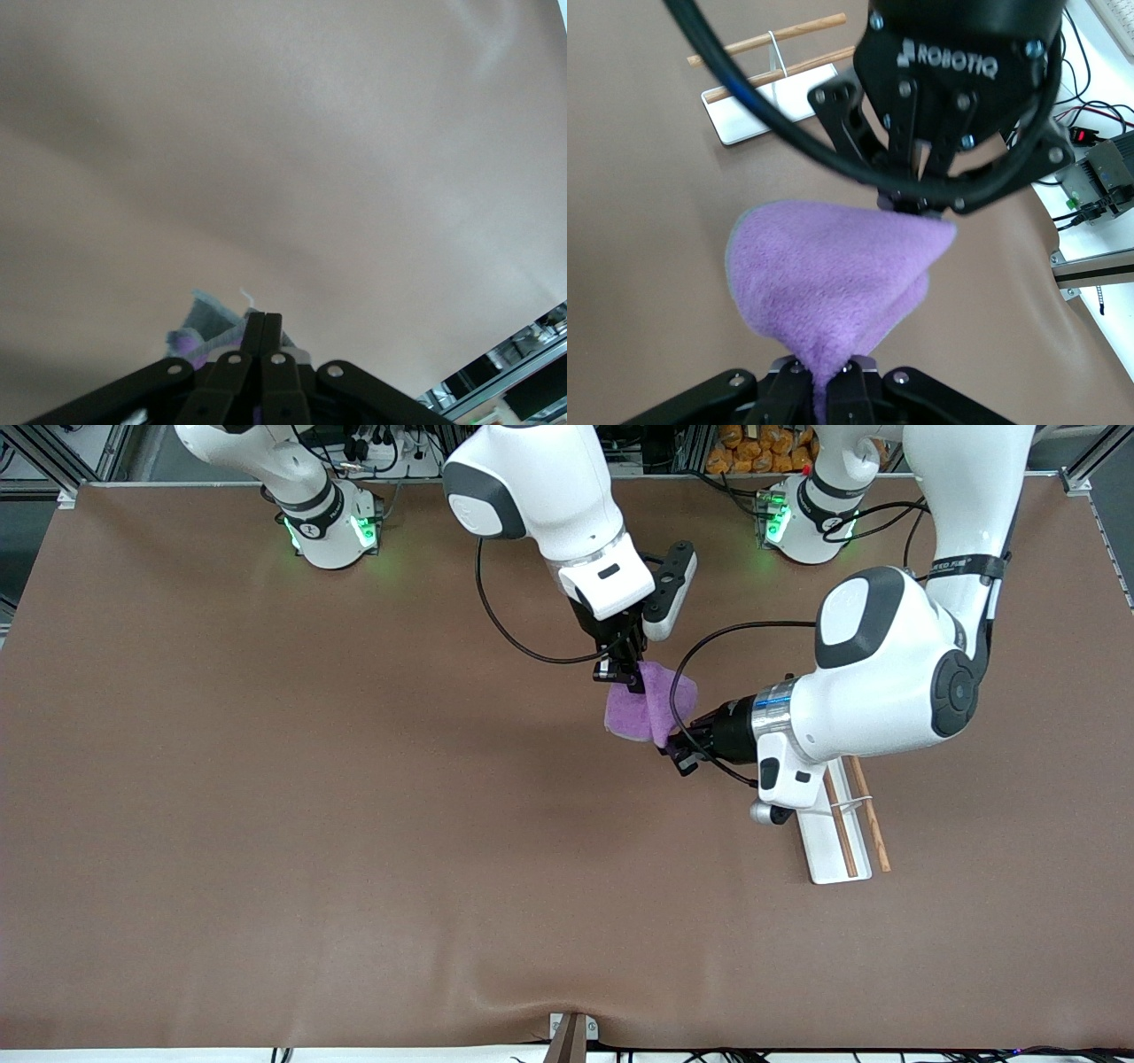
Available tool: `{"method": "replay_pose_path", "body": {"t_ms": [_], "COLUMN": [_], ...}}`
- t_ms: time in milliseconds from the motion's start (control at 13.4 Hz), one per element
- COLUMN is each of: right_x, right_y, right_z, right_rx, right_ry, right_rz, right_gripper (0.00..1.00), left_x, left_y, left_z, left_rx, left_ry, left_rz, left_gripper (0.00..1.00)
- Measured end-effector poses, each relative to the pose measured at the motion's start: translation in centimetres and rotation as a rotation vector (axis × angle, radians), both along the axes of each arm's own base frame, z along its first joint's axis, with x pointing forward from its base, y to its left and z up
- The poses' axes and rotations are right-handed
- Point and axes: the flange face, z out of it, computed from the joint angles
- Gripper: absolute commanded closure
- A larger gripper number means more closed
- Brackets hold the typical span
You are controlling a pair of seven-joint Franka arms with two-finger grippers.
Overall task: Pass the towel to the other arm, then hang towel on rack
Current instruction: 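Close the left gripper on the towel's lower end, then open the right gripper while the left gripper pulls the towel away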
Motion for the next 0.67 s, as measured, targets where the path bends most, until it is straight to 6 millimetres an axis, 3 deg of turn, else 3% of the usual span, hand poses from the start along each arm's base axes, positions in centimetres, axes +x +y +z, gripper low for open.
{"method": "replay_pose_path", "body": {"t_ms": [373, 597, 671], "right_x": [0.0, 0.1, 0.1], "right_y": [0.0, 0.0, 0.0], "right_z": [0.0, 0.0, 0.0], "right_rx": [0.000, 0.004, 0.005], "right_ry": [0.000, -0.003, -0.003], "right_rz": [-0.001, -0.001, -0.001], "right_gripper": [1.00, 1.00, 0.88], "left_x": [1.8, 1.8, 1.8], "left_y": [9.1, 9.8, 10.0], "left_z": [1.1, 1.7, 2.0], "left_rx": [-0.024, -0.032, -0.034], "left_ry": [-0.055, -0.080, -0.093], "left_rz": [-0.114, -0.149, -0.158], "left_gripper": [1.00, 1.00, 1.00]}}
